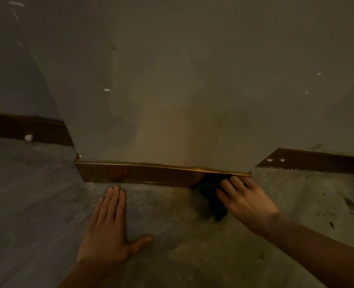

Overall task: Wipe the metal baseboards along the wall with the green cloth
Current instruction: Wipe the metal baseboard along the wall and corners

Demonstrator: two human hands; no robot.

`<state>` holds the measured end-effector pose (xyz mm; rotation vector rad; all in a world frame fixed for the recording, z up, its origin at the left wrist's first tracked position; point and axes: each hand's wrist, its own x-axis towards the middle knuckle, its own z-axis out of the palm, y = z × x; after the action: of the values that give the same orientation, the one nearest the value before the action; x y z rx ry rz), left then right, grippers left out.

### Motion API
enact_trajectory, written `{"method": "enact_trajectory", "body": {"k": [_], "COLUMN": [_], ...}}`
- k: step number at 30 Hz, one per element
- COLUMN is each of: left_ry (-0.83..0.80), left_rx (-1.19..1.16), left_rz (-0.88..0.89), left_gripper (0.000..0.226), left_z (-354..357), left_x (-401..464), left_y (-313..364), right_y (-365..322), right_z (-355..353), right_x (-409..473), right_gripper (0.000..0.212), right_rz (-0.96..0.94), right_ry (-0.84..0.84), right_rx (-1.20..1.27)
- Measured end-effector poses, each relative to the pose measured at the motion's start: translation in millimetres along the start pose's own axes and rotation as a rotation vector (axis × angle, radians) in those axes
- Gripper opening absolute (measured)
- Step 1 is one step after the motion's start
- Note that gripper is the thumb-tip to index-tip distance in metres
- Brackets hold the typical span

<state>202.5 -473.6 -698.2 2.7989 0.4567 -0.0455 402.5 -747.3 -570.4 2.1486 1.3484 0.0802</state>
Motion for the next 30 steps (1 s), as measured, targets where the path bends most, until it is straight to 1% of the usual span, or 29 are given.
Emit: {"method": "enact_trajectory", "body": {"k": [3,5,8,10,13,16,18,21,27,30], "left_ry": [-0.002,-0.002,-0.03,-0.036,-0.042,-0.032,-0.03,-0.025,-0.03,-0.006], "left_rx": [-0.015,-0.016,0.009,-0.004,-0.012,0.043,0.051,0.05,0.033,0.016], "left_rz": [0.005,-0.005,-0.022,-0.025,-0.022,0.004,0.015,0.024,0.02,0.019], "left_gripper": [0.134,0.134,0.134,0.135,0.136,0.133,0.132,0.131,0.132,0.133], "left_z": [1,1,1,2,2,0,1,3,3,3], "left_x": [0,0,1,2,2,2,1,1,0,1], "left_y": [1,1,3,3,2,1,0,-2,-3,-4], "right_y": [-22,-45,-83,-103,-120,-130,-133,-128,-105,-83], "right_z": [-22,-37,-47,-50,-55,-53,-48,-43,-31,-17], "right_x": [16,36,70,91,119,132,133,131,109,89], "right_gripper": [0.032,0.031,0.023,0.025,0.034,0.042,0.036,0.028,0.036,0.032], "right_rz": [-0.063,-0.12,-0.193,-0.196,-0.174,-0.157,-0.139,-0.118,-0.134,-0.112], "right_ry": [0.24,0.381,0.487,0.513,0.467,0.322,0.244,0.186,0.088,0.012], "right_rx": [0.092,0.109,0.064,0.053,0.038,0.009,-0.012,-0.018,-0.064,-0.066]}}
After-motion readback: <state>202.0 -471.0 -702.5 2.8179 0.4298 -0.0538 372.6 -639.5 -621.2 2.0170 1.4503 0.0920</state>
